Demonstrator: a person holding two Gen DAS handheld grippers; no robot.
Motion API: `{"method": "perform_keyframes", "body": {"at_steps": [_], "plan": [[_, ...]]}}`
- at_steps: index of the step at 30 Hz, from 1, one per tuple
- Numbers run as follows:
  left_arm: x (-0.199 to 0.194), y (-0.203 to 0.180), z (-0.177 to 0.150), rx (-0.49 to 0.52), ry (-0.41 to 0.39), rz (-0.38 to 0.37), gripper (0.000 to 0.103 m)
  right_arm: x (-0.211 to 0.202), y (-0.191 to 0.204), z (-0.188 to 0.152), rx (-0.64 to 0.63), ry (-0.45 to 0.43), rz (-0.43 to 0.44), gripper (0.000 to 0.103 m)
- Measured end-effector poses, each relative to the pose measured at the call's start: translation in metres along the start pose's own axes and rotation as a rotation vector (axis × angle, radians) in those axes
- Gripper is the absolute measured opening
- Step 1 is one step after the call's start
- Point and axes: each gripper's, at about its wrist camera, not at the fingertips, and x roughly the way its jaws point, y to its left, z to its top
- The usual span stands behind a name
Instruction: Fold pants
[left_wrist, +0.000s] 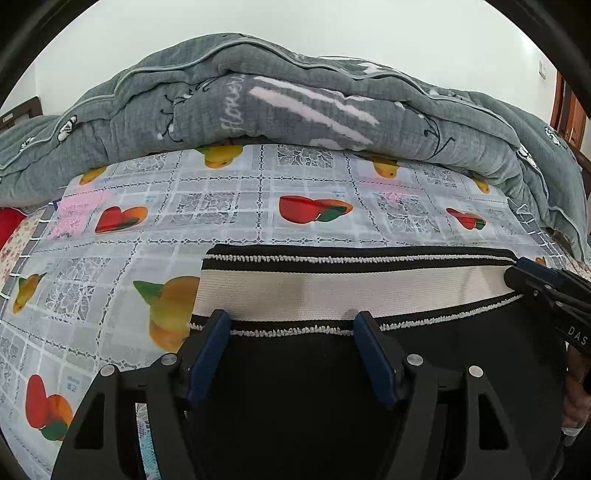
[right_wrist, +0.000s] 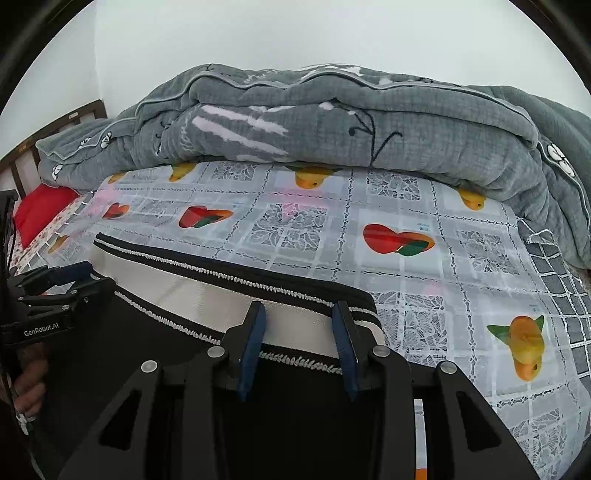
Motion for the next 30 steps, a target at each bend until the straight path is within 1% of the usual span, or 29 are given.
{"method": "perform_keyframes", "body": {"at_steps": [6, 10, 15, 19, 22, 24, 25, 26, 27, 28, 29, 30], "plan": [[0.001, 0.000, 0.001, -0.001, 0.001, 0.001, 0.069, 0.000, 0.000, 0.000, -0.002, 0.000, -0.002, 0.037], [0.002, -0.002, 0.002, 0.012, 0.006, 0.010, 0.071, 0.000, -0.002, 0.001, 0.001, -0.001, 0.000, 0.037], [0.014, -0.007, 0.014, 0.050, 0.018, 0.023, 0.074, 0.009, -0.001, 0.010, -0.005, 0.009, -0.011, 0.040], [0.024, -0.006, 0.024, 0.061, 0.022, 0.031, 0.075, 0.018, -0.002, 0.018, -0.003, 0.011, -0.021, 0.040], [0.022, -0.006, 0.025, 0.062, 0.025, 0.036, 0.075, 0.019, 0.000, 0.021, -0.017, 0.019, -0.033, 0.040], [0.016, -0.006, 0.024, 0.073, 0.044, 0.055, 0.075, 0.008, 0.000, 0.019, -0.070, 0.035, -0.055, 0.041], [0.009, -0.005, 0.021, 0.080, 0.050, 0.044, 0.075, -0.001, -0.004, 0.016, -0.077, 0.034, -0.058, 0.046], [0.002, -0.004, 0.017, 0.087, 0.059, 0.028, 0.075, -0.013, -0.009, 0.009, -0.059, 0.030, -0.057, 0.053], [-0.007, -0.002, 0.009, 0.098, 0.079, 0.014, 0.075, -0.027, -0.018, -0.002, -0.026, 0.036, -0.054, 0.054], [-0.013, -0.001, 0.001, 0.099, 0.096, 0.016, 0.075, -0.036, -0.024, -0.011, -0.004, 0.041, -0.029, 0.054], [-0.020, 0.001, -0.007, 0.090, 0.100, 0.018, 0.075, -0.049, -0.032, -0.024, 0.027, 0.037, 0.006, 0.054], [-0.030, 0.002, -0.018, 0.077, 0.094, 0.010, 0.075, -0.058, -0.037, -0.033, 0.044, 0.031, 0.013, 0.054]]}}
